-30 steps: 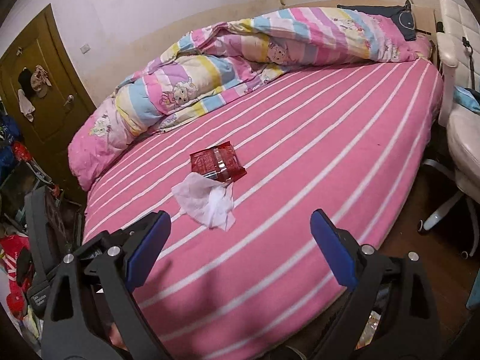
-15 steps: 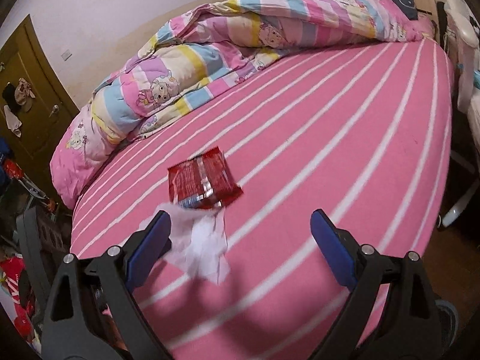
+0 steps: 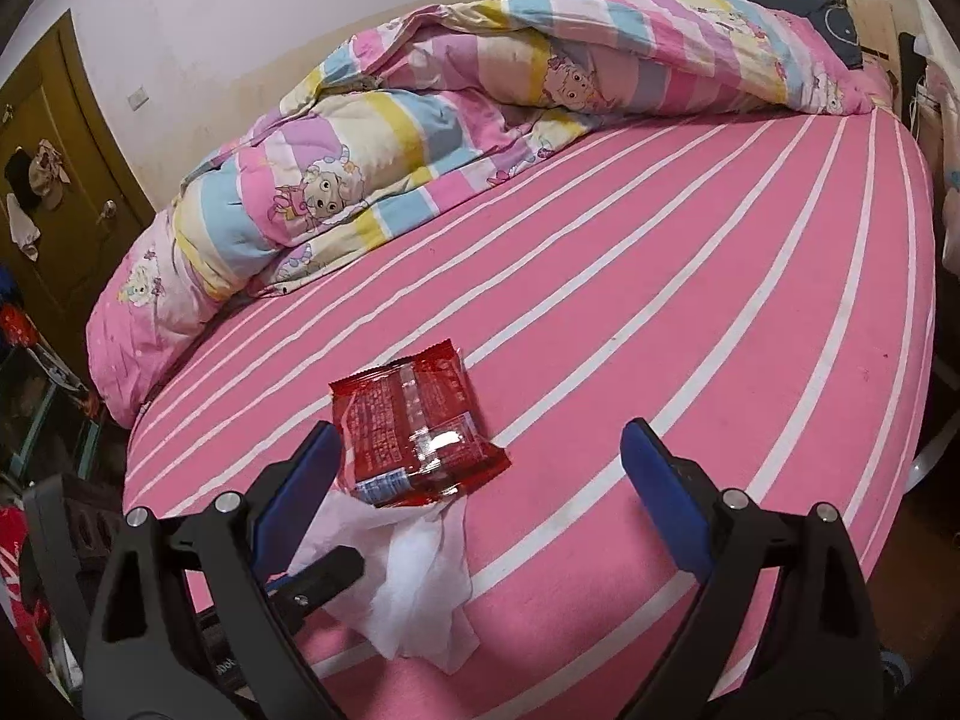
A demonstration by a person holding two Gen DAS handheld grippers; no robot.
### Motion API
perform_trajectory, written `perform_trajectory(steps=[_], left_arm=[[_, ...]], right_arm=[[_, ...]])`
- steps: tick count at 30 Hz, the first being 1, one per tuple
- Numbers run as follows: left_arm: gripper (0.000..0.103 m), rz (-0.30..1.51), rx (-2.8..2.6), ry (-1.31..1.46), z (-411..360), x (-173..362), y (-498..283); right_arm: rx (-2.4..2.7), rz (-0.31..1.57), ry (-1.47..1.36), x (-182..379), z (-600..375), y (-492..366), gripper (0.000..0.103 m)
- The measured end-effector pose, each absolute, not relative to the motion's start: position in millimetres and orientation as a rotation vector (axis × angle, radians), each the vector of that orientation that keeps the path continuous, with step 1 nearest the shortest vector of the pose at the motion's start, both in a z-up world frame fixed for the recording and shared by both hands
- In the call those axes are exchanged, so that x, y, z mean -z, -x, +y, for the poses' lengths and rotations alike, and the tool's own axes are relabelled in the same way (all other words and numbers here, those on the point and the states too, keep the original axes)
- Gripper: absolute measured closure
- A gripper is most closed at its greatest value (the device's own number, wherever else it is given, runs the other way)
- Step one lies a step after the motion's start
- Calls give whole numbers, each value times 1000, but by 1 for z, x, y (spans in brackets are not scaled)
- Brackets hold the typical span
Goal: Collect trash
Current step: 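Grasp the white tissue with the left tool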
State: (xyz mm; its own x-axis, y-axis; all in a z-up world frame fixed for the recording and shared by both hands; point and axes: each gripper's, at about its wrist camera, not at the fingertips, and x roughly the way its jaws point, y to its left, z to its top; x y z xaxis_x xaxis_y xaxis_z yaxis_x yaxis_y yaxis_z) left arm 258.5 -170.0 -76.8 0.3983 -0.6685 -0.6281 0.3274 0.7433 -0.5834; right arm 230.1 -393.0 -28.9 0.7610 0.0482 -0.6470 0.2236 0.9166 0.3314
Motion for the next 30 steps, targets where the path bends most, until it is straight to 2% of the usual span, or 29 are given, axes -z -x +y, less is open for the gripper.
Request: perform_trajectory(steps=[12,30], left_arm=[[102,1054,605,471,-144,76,-258],[103,1151,523,565,-122,92,-270]], right_arm=[[89,764,-406,42,-388,-247,10],[79,904,-210,76,-348,-306,10]])
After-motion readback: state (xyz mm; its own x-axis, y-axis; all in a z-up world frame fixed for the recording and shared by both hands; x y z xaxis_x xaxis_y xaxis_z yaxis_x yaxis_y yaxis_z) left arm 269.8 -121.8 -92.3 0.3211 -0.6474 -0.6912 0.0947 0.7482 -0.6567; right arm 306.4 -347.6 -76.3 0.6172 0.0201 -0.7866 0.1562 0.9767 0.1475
